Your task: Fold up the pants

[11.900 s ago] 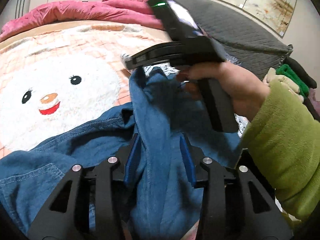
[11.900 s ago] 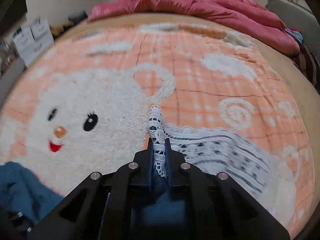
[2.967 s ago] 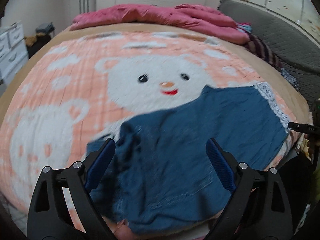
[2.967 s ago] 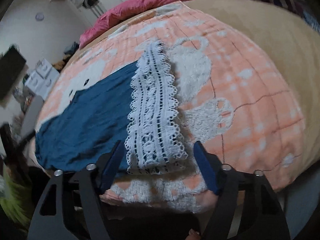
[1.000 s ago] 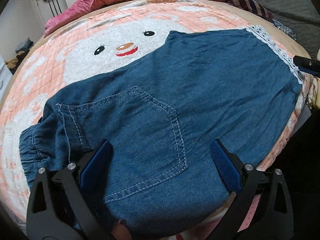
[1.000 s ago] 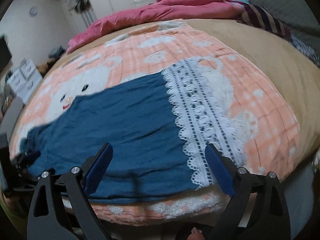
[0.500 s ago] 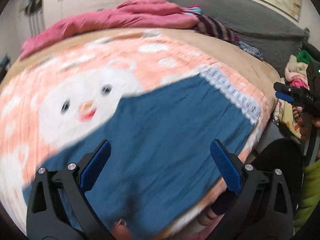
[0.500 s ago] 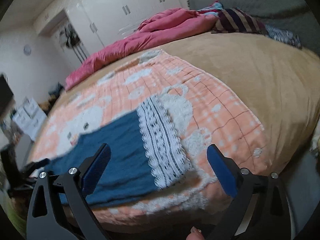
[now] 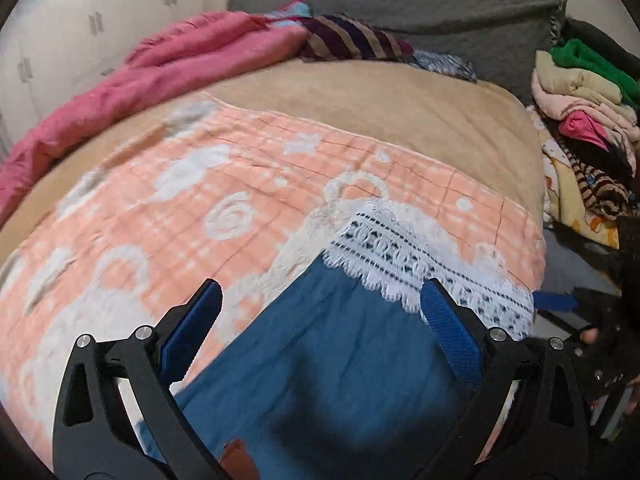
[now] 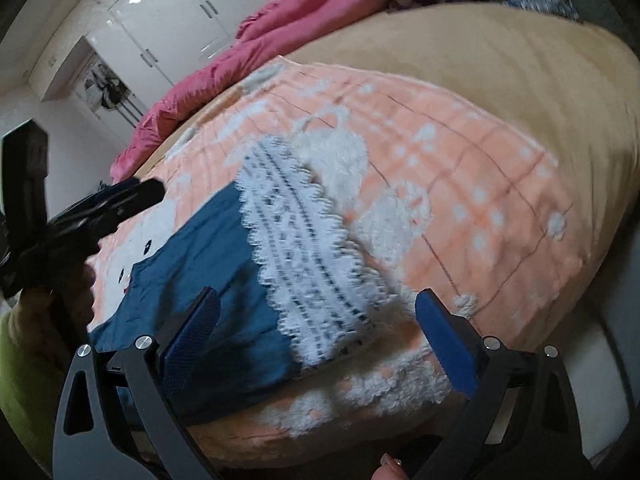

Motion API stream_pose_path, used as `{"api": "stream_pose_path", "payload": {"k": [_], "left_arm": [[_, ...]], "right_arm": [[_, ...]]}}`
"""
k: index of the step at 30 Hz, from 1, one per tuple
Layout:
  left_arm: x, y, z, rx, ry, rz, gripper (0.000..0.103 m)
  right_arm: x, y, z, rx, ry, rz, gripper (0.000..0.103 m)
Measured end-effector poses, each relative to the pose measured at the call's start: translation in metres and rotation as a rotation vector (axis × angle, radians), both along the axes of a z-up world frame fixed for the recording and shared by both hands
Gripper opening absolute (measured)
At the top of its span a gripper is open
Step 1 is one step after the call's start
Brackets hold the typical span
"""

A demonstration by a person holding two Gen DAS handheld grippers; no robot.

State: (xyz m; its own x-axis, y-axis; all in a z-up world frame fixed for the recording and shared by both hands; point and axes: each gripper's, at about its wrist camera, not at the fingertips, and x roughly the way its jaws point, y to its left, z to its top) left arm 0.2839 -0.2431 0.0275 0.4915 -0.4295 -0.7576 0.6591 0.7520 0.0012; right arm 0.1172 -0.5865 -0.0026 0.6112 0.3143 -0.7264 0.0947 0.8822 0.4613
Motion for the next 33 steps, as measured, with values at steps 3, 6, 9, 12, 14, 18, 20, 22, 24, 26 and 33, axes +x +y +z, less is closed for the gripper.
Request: {"api": "stream_pose_path", "payload": {"k": [3, 6, 9, 12, 14, 18, 20, 22, 24, 26, 33], "left_arm": [[0.022, -0.011, -0.014, 0.003, 0.055, -0.017, 0.093], [0.041, -0.022, -0.028, 0.014, 0.101, -0.03, 0.093], [0.053, -0.026, -0.037, -0.023, 0.154, -0.07, 0.093], [0.064, -0.029, -0.047, -0.065, 0.231, -0.125, 0.084], [0.071, -0.032, -0.057, -0.066, 0.282, -0.145, 0.077], [0.078, -0.033, -0.066, -0.127, 0.35, -0.177, 0.063], [0.077, -0.035, -0.07, -0.144, 0.384, -0.204, 0.051], [0.072, -0.038, -0.072, -0.136, 0.389, -0.224, 0.032], [0.068, -0.039, -0.07, -0.139, 0.385, -0.243, 0.022], [0.067, -0.037, -0.067, -0.143, 0.371, -0.246, 0.017], [0.061, -0.004, -0.036, -0.289, 0.346, -0.249, 0.015]], "right_arm": [[0.005, -0.008, -0.011, 0.035, 0.034, -0.007, 0.098], [0.007, -0.006, -0.011, 0.067, 0.02, 0.026, 0.09], [0.008, 0.004, -0.009, 0.052, 0.004, 0.082, 0.071], [0.008, 0.002, -0.01, 0.06, 0.005, 0.076, 0.071], [0.01, 0.001, -0.014, 0.066, 0.021, 0.072, 0.073], [0.014, 0.003, -0.016, 0.084, 0.033, 0.074, 0.073], [0.013, 0.005, -0.015, 0.096, 0.024, 0.088, 0.062], [0.011, 0.008, -0.011, 0.1, 0.008, 0.116, 0.036], [0.011, 0.009, -0.01, 0.1, 0.004, 0.121, 0.032], [0.01, 0.008, -0.008, 0.115, -0.004, 0.119, 0.026], [-0.002, 0.03, 0.022, 0.094, -0.153, 0.232, 0.025]]}}
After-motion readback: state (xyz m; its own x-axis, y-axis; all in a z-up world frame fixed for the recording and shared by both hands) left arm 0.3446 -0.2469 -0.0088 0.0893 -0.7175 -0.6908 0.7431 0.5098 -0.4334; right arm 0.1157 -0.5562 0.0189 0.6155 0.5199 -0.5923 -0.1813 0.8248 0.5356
